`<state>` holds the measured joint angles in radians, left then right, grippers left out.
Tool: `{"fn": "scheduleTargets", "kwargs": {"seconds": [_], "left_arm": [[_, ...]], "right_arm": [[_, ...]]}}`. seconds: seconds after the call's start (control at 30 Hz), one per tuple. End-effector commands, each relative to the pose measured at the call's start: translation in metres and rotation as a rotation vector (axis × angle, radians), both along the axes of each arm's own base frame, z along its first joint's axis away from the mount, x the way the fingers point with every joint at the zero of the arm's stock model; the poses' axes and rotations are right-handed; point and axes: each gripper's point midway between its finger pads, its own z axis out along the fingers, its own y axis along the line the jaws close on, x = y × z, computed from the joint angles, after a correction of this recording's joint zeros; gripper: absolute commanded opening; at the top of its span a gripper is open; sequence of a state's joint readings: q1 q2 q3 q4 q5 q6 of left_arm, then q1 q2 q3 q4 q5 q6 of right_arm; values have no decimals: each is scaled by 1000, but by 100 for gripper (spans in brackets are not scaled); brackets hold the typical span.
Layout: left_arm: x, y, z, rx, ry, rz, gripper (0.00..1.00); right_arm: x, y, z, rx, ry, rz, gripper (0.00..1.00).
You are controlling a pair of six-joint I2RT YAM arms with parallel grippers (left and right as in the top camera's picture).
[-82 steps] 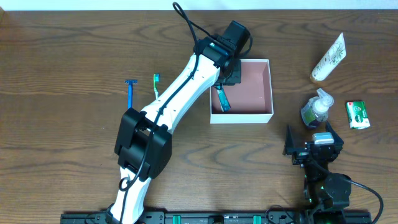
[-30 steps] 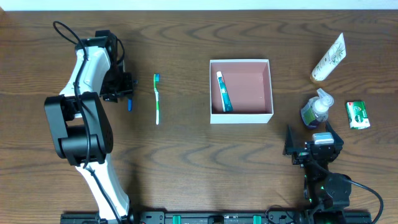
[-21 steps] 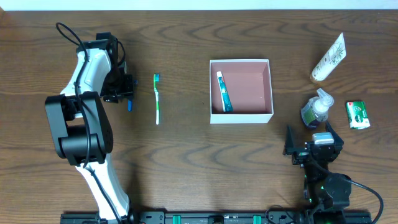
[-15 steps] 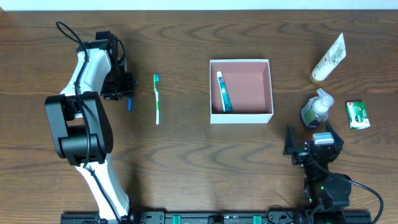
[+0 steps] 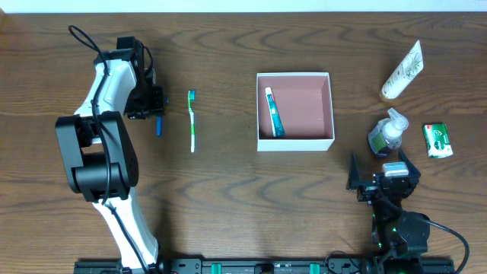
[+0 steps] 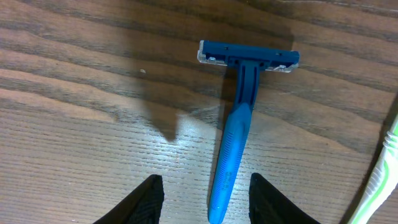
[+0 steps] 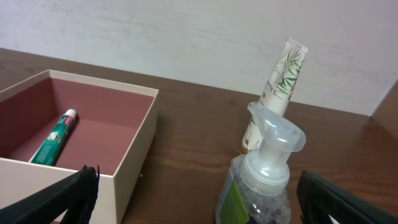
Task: Pack container
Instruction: 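Lower the left gripper and grasp the blue razor handle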
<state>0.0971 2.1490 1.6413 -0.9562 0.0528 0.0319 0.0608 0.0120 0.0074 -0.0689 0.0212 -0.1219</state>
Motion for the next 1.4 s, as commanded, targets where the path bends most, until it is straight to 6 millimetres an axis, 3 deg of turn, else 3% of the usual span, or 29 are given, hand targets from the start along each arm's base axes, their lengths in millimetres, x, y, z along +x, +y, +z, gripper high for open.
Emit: {"fn": "scheduleTargets", "kwargs": {"seconds": [0.0,0.7,0.93,1.23,1.37], "left_arm": [[-5,-2,-11,-13,30,-16,46],[-21,-6,-31,-17,65,-21,45],[-15,-5,-31,-15,41,-21,44],[-15,-5,-32,-14,39,-17,7],[-14,-5,-31,-15,38,2,6]], "right_arm": [[0,-2,0,-14,-2,-6,99],[0,-2,0,-14,-2,-6,99],[0,-2,0,-14,-2,-6,99],[0,-2,0,-14,-2,-6,99],[0,-2,0,-14,-2,-6,99]]}}
